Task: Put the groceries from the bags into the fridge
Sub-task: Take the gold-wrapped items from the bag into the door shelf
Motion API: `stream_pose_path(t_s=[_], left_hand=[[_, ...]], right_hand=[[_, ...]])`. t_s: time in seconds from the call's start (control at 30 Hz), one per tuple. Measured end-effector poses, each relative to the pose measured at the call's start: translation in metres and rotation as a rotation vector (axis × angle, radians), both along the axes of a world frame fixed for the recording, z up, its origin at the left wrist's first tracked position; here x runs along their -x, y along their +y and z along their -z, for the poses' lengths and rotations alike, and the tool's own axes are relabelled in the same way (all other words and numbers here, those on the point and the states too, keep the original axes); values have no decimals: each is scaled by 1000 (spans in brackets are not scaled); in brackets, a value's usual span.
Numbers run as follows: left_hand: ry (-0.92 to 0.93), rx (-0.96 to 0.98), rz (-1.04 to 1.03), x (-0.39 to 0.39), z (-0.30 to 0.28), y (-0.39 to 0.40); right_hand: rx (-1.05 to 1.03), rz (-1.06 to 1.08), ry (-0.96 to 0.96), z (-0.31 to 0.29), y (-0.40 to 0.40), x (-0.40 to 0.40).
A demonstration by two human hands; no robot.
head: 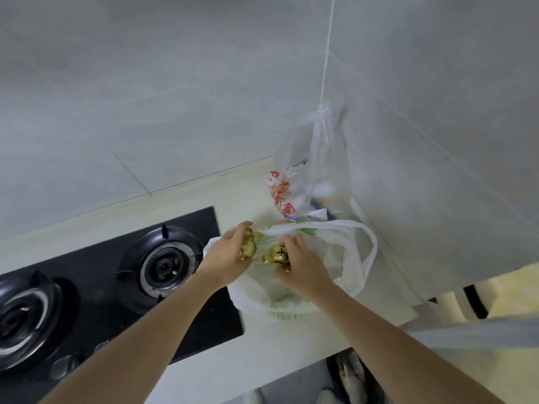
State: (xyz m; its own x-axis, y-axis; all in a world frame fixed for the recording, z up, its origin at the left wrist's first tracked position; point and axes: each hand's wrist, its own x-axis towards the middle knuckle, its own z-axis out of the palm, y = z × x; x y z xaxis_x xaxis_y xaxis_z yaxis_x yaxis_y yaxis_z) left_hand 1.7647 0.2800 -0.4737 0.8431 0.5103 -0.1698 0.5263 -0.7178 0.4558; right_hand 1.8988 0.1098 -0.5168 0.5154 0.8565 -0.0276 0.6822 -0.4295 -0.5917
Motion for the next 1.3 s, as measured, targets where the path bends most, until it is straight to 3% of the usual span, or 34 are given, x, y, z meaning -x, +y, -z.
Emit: stream_pose_path(t_s=[0.23,0.43,0.63,0.83,0.97,1.3], left_hand=[[-158,55,106,-4,-51,-3],[-339,11,412,-39,-127,-11],[-517,-32,724,-77,-212,-72],[-719,4,1000,-85,-283,-201],[-764,125,1163,-74,-330,-314],[-966,233,1625,35,-415,-612]], right_hand=[[-73,123,-24,-65,-25,-5],[-112,343,-133,-146,-59,3],[-171,555,-246,-240,-132,19],[-245,803,-391,-331,-265,75],[-258,1032,-497,-376,-365,136],[-25,1599,-681,-462,-615,341]])
